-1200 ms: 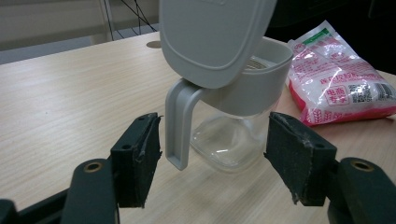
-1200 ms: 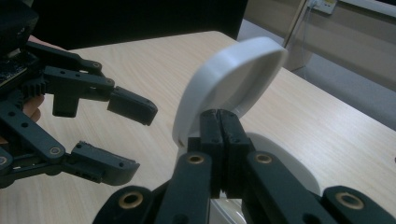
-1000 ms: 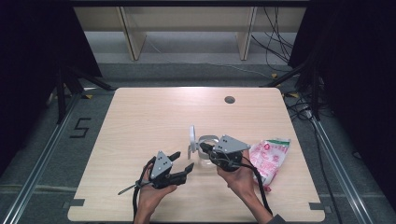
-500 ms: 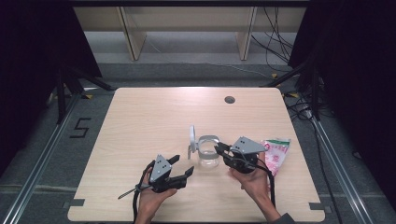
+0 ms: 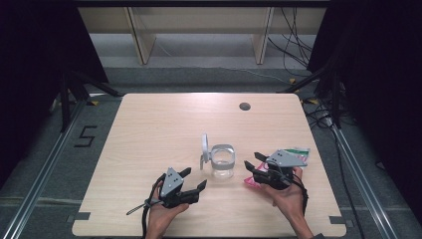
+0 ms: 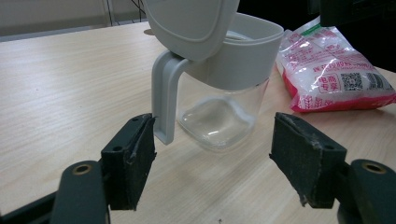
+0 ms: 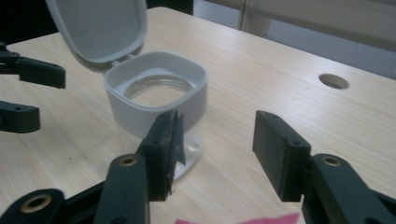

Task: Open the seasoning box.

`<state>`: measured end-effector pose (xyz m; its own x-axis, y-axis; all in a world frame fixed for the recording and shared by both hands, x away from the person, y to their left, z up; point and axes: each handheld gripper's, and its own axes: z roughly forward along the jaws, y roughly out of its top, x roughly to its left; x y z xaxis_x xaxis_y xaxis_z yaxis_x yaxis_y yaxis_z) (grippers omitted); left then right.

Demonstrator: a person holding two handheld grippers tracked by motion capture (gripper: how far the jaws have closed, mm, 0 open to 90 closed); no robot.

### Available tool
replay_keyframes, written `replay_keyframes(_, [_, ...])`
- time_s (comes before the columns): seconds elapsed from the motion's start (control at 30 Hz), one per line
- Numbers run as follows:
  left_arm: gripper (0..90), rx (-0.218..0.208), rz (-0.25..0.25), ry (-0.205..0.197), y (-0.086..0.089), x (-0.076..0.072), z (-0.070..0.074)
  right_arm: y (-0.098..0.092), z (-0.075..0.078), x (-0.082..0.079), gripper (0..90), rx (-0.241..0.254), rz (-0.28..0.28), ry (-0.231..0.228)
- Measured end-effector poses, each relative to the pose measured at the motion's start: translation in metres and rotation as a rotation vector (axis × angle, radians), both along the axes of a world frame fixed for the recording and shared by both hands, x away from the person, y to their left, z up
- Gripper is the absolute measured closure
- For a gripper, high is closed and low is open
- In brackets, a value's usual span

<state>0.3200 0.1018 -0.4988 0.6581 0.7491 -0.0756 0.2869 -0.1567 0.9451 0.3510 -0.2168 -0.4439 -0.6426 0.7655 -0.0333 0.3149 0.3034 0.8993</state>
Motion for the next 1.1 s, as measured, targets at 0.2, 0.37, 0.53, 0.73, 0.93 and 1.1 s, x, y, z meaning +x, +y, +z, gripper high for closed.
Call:
replay_keyframes(0.2, [29.3, -0.021, -0.006, 0.005, -0.003, -0.001, -0.001, -0.018, -0.003, -0.006, 47.2, 0.035, -0.041, 0.022])
replay_keyframes(0.37, [28.8, -0.005, -0.001, 0.009, -0.005, -0.003, -0.001, -0.031, -0.007, -0.01, 44.6, 0.049, -0.062, 0.025])
replay_keyframes(0.53, [27.6, 0.003, -0.009, 0.012, -0.006, -0.002, -0.002, -0.043, -0.01, -0.017, 43.0, 0.063, -0.115, 0.043])
replay_keyframes(0.73, [26.5, 0.026, -0.014, 0.005, -0.006, -0.002, -0.002, -0.059, -0.014, -0.025, 40.8, 0.082, -0.166, 0.063])
replay_keyframes(0.93, [25.8, -0.004, -0.002, 0.017, -0.007, -0.004, -0.002, -0.072, -0.017, -0.03, 40.0, 0.084, -0.175, 0.072])
replay_keyframes(1.1, [25.6, 0.02, -0.017, 0.0, -0.006, -0.002, -0.001, -0.078, -0.02, -0.036, 39.2, 0.104, -0.218, 0.099])
